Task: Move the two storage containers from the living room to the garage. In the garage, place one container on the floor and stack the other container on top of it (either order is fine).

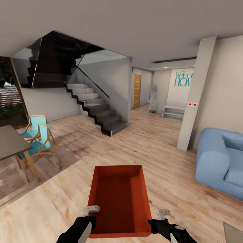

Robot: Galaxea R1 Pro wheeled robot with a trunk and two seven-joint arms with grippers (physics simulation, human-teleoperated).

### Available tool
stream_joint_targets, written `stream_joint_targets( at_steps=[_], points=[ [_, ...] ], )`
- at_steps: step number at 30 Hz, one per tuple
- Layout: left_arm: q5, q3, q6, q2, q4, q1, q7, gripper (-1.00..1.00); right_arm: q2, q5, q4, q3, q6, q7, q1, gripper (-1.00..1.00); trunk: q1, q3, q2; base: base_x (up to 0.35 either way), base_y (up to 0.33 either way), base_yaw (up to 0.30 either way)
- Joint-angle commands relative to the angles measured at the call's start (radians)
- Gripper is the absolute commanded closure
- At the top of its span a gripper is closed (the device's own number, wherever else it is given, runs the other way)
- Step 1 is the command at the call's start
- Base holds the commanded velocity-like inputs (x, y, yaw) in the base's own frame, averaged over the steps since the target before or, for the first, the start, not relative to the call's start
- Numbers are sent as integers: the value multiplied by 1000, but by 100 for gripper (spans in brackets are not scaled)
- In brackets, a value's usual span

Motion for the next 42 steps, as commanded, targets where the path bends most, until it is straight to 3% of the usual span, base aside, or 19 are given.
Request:
stream_joint_targets(
  at_steps=[1, 10, 42],
  points=[
    [18, -3, -44, 40, -5, 0, -22, 100, -2, -4, 1, -3, 8, 12, 0, 100, 1, 0, -1, 325, 0, -273],
    [19, -3, -44, 40, -5, 0, -21, 100, -2, -4, 1, -2, 8, 12, 0, 100, 1, 0, -1, 325, 0, -207],
    [18, -3, -44, 40, -5, 0, -22, 100, -2, 1, 1, 2, 8, 12, 0, 100, 1, 0, -1, 325, 0, -4]
  ],
)
